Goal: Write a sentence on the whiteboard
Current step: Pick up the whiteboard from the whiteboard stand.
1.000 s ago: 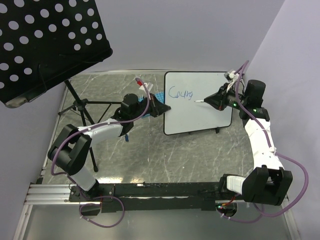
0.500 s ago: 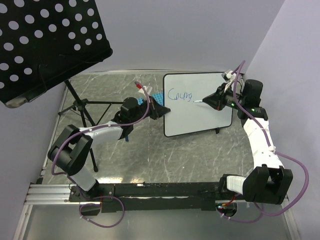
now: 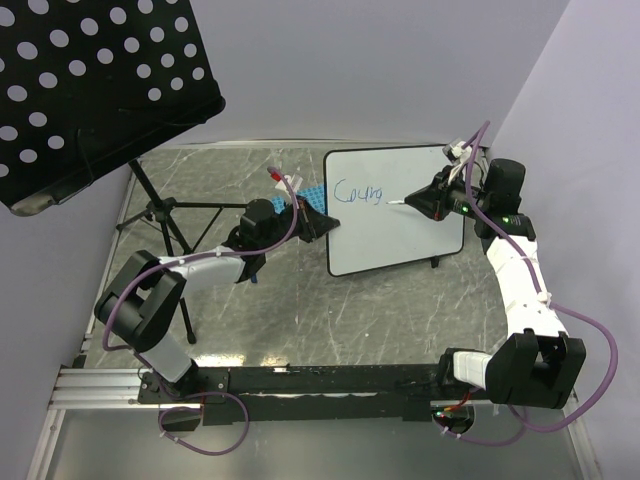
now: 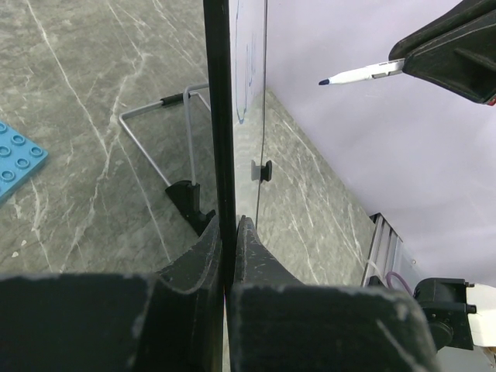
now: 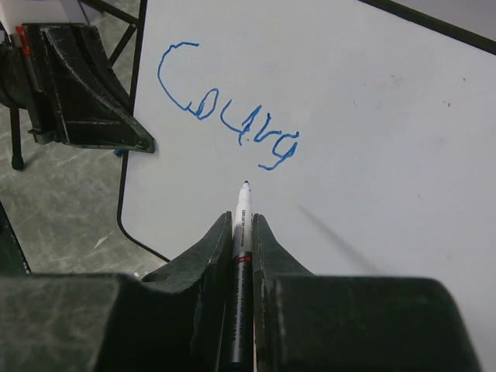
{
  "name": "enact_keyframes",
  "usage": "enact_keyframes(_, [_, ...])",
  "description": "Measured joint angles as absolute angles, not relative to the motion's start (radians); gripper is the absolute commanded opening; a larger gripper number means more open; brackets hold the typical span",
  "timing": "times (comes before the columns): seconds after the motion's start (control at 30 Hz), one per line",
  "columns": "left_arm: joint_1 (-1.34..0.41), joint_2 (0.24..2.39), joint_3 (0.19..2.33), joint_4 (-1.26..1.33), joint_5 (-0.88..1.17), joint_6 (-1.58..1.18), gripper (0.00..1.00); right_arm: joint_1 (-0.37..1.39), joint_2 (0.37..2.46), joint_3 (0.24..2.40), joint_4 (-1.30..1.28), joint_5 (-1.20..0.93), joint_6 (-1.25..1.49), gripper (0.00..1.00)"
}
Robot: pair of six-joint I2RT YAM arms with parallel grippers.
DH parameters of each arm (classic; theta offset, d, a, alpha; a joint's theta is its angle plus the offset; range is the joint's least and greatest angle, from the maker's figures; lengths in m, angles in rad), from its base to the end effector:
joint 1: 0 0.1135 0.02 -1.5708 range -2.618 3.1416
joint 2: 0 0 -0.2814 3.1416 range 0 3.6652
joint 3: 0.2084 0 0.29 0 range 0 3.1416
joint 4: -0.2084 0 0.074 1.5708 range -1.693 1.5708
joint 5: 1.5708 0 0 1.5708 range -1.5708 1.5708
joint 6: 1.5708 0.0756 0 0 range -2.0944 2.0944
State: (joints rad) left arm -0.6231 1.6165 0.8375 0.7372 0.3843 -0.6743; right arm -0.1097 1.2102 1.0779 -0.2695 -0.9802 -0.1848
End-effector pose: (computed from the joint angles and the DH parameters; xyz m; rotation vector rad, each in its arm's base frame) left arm 0.3252 -0.2686 0.2319 0.2809 1.7530 -1.2818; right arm 0.3217 0.0277 0.3534 -0.6829 1.7253 0.7536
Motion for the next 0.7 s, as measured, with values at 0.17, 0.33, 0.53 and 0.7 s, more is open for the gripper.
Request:
enact_keyframes(0.17, [-0.625,1.605,0.825,0.739,0.377,-0.675,0.01,-0.110,1.210,1.078,-0.270,-0.981,-0.189,0.00])
enact_keyframes(0.33, [-0.625,1.603,0.822,0.742,0.376,-0.676,0.01,-0.110,1.211,1.077,-0.270,-0.981,-0.192,0.00])
enact_keyframes(0.53, [-0.626,1.601,0.821,0.742,0.375,-0.677,0.01,-0.110,1.211,1.077,-0.270,-0.981,-0.192,0.00])
enact_keyframes(0.7, [-0.627,1.600,0.811,0.753,0.372,-0.683,0.01,-0.110,1.211,1.077,-0.270,-0.981,-0.195,0.00])
